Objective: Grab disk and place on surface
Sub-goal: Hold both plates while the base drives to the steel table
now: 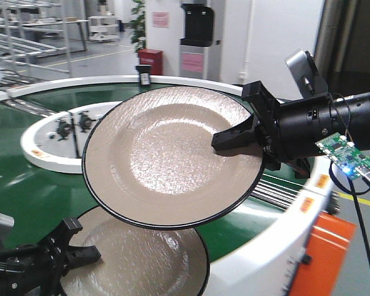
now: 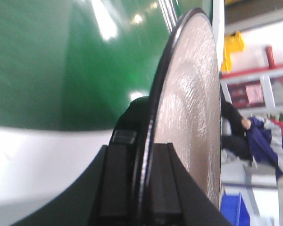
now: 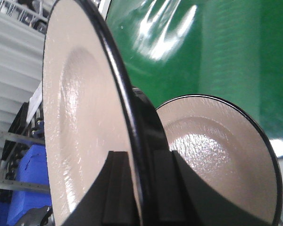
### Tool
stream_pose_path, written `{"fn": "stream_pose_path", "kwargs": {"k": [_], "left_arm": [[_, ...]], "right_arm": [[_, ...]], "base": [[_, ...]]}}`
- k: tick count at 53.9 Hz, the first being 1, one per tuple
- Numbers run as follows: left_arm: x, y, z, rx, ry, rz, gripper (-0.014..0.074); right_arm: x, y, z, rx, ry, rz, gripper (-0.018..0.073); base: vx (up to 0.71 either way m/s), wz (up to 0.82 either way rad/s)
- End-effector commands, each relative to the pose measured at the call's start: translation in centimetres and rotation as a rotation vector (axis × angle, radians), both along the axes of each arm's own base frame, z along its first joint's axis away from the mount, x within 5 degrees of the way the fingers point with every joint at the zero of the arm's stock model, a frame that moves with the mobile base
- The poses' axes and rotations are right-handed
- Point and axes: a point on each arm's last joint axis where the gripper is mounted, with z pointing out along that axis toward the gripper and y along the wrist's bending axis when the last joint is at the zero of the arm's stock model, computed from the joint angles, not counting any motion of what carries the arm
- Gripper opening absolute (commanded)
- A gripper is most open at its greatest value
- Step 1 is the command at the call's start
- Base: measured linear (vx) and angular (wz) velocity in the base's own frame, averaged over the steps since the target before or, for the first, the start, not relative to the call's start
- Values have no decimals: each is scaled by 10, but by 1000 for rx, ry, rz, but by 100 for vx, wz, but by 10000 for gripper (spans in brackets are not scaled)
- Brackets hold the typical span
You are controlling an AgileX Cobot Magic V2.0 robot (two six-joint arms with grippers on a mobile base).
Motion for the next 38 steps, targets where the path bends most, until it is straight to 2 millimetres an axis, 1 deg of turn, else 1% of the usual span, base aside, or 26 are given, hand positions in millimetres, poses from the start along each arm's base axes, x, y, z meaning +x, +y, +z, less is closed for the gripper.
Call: {"fn": "stream_pose_path", "kwargs": {"k": [1, 19, 38], "left_arm": [[-2, -4, 21, -96, -41, -7, 1], [-2, -4, 21, -95, -41, -7, 1], [-2, -4, 21, -95, -41, -7, 1]], "right_arm": [[-11, -1, 36, 140, -92, -39, -8], [-11, -1, 36, 140, -92, -39, -8], [-11, -1, 36, 140, -92, -39, -8]], "base": [[-24, -47], [-19, -60], [-12, -63]]}}
